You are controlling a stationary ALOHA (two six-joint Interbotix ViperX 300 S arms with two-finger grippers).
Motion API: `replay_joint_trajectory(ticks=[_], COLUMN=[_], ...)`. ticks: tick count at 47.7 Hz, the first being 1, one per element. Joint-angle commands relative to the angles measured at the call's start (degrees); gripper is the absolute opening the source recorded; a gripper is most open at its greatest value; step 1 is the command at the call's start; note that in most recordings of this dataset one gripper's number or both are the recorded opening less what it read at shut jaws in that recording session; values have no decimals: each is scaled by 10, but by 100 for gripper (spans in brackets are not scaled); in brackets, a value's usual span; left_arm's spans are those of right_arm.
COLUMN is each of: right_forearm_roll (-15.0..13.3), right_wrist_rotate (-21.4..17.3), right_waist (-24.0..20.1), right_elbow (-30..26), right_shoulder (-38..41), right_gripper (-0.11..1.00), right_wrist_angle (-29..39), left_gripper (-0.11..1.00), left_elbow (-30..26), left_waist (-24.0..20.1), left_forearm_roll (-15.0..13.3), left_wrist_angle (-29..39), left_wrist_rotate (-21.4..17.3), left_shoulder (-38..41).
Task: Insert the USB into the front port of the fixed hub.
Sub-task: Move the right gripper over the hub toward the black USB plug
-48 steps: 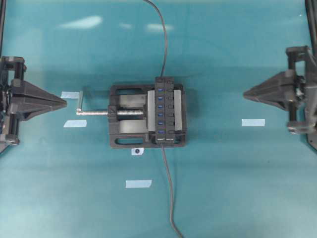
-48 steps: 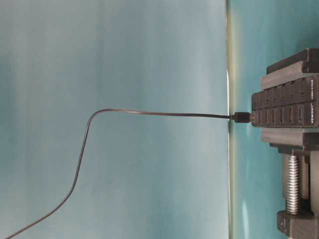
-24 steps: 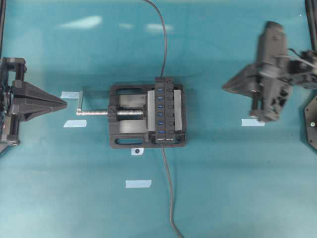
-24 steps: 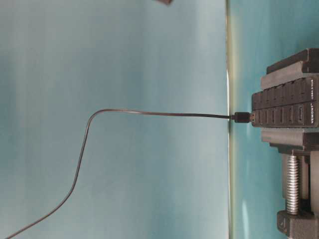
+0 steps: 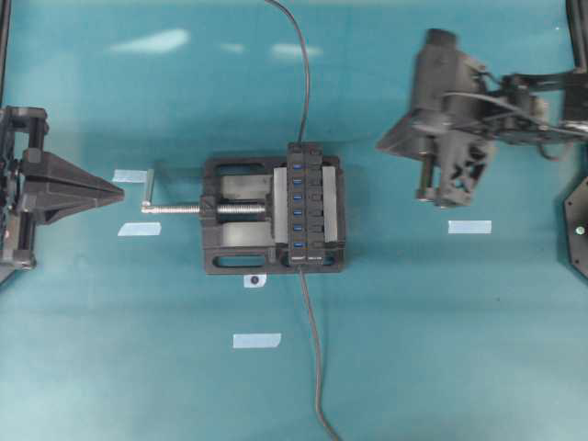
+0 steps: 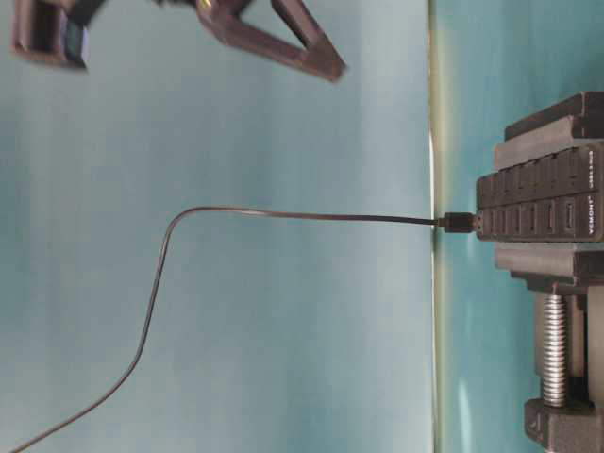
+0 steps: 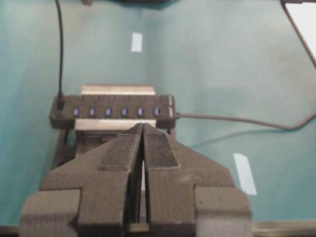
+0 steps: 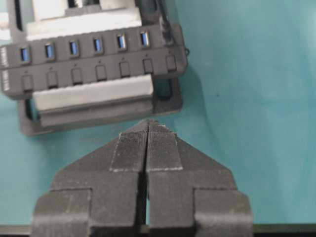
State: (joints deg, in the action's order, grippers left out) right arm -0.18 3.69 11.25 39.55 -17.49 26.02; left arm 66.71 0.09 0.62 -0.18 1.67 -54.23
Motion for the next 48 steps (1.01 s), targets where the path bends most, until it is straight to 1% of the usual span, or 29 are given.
replay_joint_trajectory(ticks=[1,16,36,48], right_forearm_roll=[-1,-1,-1,-1], right_wrist_rotate=[15,47,58,58], right_waist=[4,15,16,16], right_elbow=[-29,-73,-116,-119], right_shoulder=[15,76,141,149], right_gripper=[-3,-3,-3,-3], right_wrist_angle=[-1,-1,10,-4], left_gripper=[0,0,0,0], left_elbow=[-15,-13,-11,-11], left_waist=[-1,-2,-2,-1], left_forearm_roll=[1,2,1,1], left_wrist_angle=[-2,11,38,41], left_wrist_rotate=[1,1,1,2], left_shoulder=[2,2,-15,-18])
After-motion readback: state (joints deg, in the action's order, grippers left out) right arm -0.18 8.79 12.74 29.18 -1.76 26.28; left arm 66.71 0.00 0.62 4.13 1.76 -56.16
